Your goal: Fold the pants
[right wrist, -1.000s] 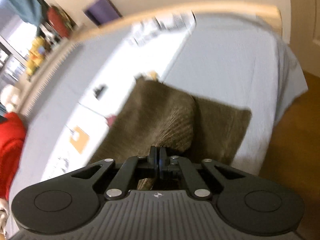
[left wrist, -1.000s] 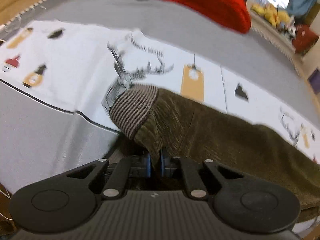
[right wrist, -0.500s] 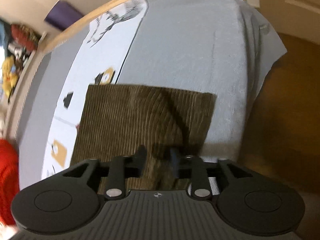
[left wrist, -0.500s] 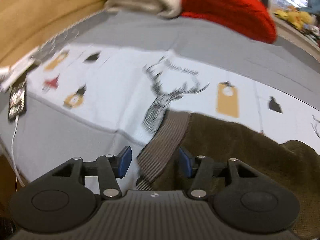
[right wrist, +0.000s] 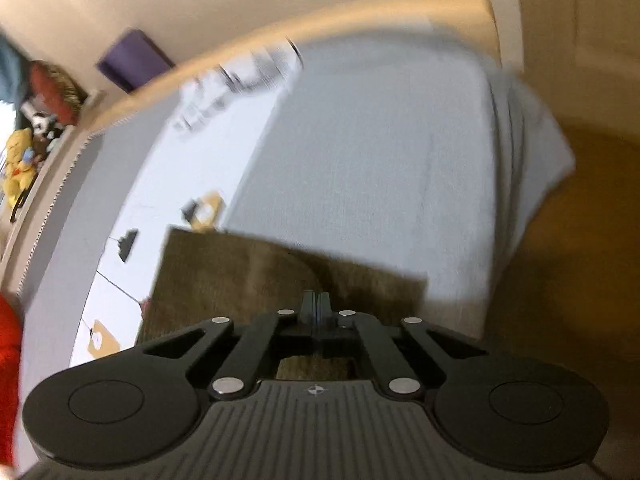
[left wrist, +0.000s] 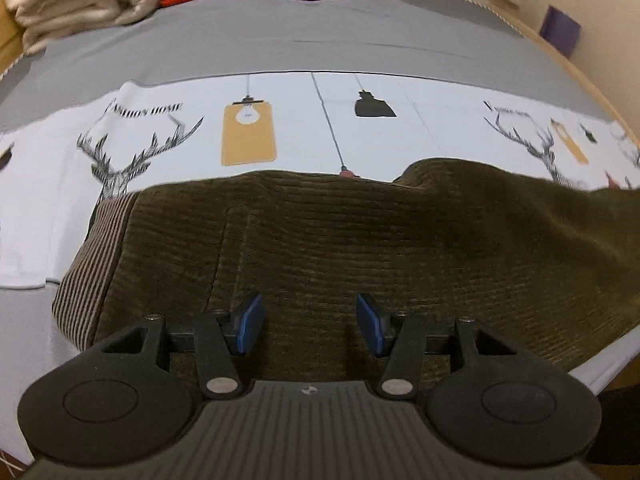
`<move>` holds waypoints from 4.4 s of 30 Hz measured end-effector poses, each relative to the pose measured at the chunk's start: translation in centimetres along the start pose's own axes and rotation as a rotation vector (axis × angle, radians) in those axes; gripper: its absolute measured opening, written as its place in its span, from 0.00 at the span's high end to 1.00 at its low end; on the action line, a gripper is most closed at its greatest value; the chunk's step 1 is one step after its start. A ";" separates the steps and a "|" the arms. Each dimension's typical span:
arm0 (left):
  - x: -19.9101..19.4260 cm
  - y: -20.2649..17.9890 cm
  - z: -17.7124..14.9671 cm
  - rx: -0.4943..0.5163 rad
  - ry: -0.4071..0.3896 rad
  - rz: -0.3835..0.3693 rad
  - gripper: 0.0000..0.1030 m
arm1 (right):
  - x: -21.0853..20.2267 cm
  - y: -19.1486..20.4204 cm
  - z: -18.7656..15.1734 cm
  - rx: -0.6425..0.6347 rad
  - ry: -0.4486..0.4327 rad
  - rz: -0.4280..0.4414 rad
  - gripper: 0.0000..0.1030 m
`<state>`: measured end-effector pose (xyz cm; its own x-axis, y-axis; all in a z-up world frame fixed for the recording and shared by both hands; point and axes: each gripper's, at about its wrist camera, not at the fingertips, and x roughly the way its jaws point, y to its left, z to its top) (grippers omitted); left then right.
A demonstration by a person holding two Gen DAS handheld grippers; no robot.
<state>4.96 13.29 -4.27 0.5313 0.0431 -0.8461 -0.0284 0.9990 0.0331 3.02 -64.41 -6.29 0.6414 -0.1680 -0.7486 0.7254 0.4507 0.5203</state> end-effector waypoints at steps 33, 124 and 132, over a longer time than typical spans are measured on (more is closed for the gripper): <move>1.3 -0.5 0.3 0.017 0.039 0.012 0.45 | 1.8 -0.5 -1.0 0.264 0.162 0.277 0.58; 1.7 -2.8 3.6 -0.068 -0.067 0.121 0.63 | -1.4 -3.6 1.5 0.036 0.074 0.053 0.54; 2.3 -3.9 3.6 -0.036 -0.071 0.107 0.61 | 1.8 -6.3 0.3 0.202 0.186 -0.026 0.54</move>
<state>9.33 9.47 -4.41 0.5823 0.1508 -0.7988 -0.1177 0.9879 0.1007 -0.33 -67.77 -10.76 0.5788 -0.0049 -0.8155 0.7880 0.2608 0.5577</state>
